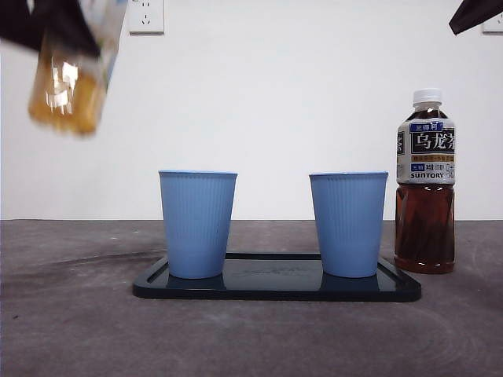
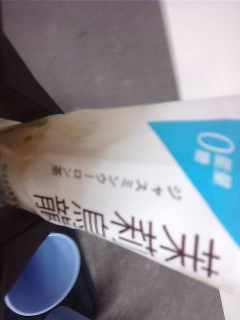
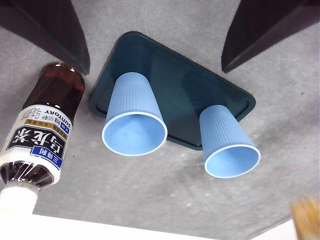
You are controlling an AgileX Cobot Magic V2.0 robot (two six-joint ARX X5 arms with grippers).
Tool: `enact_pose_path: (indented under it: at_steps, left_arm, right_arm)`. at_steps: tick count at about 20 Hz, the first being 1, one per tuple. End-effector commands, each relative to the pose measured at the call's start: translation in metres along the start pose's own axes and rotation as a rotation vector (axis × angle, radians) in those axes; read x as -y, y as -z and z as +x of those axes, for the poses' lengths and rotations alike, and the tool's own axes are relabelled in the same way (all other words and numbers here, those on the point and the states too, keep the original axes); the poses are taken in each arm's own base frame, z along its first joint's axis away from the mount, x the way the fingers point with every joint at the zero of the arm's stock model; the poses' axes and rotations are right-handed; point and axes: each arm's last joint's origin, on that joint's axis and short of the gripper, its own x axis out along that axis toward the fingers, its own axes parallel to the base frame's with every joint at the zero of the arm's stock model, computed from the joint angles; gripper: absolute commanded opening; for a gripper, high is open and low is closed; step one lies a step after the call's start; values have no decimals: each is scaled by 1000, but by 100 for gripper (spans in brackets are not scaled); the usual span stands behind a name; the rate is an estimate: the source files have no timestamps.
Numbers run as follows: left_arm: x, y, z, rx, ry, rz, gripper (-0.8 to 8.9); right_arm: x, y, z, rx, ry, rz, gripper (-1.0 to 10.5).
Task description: Pour the drink into the cup
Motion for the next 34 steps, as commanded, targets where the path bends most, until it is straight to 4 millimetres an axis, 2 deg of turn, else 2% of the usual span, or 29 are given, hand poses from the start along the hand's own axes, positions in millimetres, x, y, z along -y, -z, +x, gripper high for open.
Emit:
enact_pose_path:
  at_steps: [1,5,9,12,14,19,23,31,34]
  left_arm:
    - [1,9,5,110,24,-133,125]
    - [1,37,20,162,27,-175,125]
    - [-1,61,42,124,9,-182,133]
    - [-3,70,61,111,0,-177,145]
    - [-5,76,72,110,-24,-177,196]
    - [-12,90,93,99,-44,-178,197]
    - [-15,92,99,117,-49,-160,261]
    - [-15,101,105,82,-52,-151,262]
    - [-15,101,105,78,-53,-152,292]
  right_arm:
    - [-1,-2,-1,10,-4,-8,419]
    - [-1,-2,-1,10,-4,-6,419]
    - [-1,-2,-1,9,-4,16,419]
    - [-1,-2,-1,9,-4,16,419]
    - [-1,-2,-1,9,-4,16,419]
    - [-1,-2,-1,9,-4,19,419]
    - [-1,-2,-1,9,-3,19,419]
    - [0,-2,-1,13,16,19,419]
    - [0,-2,-1,13,15,19,419]
